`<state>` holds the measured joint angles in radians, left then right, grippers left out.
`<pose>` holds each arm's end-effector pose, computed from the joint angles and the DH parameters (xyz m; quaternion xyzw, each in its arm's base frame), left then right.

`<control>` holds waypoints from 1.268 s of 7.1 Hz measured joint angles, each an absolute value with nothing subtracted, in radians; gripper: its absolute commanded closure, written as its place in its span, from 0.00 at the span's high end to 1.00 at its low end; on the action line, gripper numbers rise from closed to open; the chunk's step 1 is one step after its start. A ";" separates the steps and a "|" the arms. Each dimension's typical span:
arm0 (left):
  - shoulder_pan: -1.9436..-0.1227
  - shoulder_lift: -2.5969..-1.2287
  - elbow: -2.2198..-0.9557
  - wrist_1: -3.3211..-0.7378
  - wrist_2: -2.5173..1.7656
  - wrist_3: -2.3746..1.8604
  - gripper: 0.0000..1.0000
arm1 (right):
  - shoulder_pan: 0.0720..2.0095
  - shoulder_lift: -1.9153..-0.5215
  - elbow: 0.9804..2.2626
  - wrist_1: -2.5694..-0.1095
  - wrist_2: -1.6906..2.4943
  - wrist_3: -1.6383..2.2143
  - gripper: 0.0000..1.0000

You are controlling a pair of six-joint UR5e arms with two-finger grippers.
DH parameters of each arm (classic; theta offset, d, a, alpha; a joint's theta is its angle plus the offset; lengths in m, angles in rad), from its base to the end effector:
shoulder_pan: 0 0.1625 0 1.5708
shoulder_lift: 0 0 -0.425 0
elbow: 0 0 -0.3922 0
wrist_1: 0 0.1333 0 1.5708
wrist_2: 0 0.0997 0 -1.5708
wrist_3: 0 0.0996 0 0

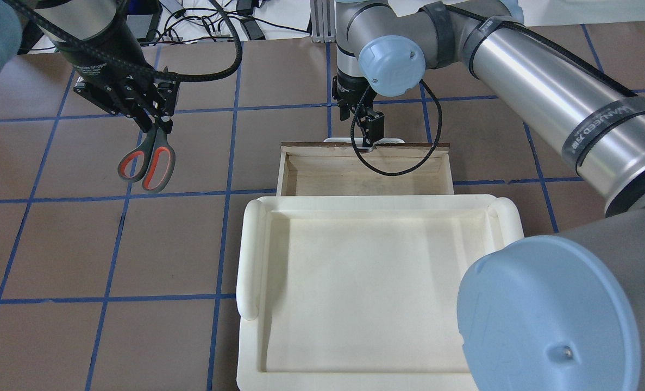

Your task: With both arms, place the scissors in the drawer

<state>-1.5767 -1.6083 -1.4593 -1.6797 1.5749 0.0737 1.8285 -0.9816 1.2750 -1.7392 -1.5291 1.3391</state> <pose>-0.1359 -0.5024 0.5132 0.0398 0.9991 0.0175 0.0015 0.3108 -0.6400 0.2912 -0.5147 -0.8548 -0.0585 0.0302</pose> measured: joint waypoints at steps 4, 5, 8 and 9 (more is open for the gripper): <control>-1.576 -1.606 -1.460 -1.681 1.576 0.075 0.09 | 1.829 -0.977 1.267 -1.737 -1.520 1.333 1.00; -1.576 -1.606 -1.460 -1.681 1.577 0.075 0.09 | 1.830 -0.985 1.267 -1.735 -1.518 1.333 1.00; -1.576 -1.605 -1.461 -1.683 1.577 0.084 0.10 | 1.829 -1.082 1.268 -1.700 -1.531 1.287 1.00; -1.576 -1.607 -1.466 -1.682 1.577 0.112 0.10 | 1.815 -1.128 1.272 -1.695 -1.557 1.179 1.00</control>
<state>-1.5762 -1.6075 -1.4656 -1.6820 1.5773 0.1120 1.8155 -1.1283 1.2719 -1.6945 -1.5566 1.1787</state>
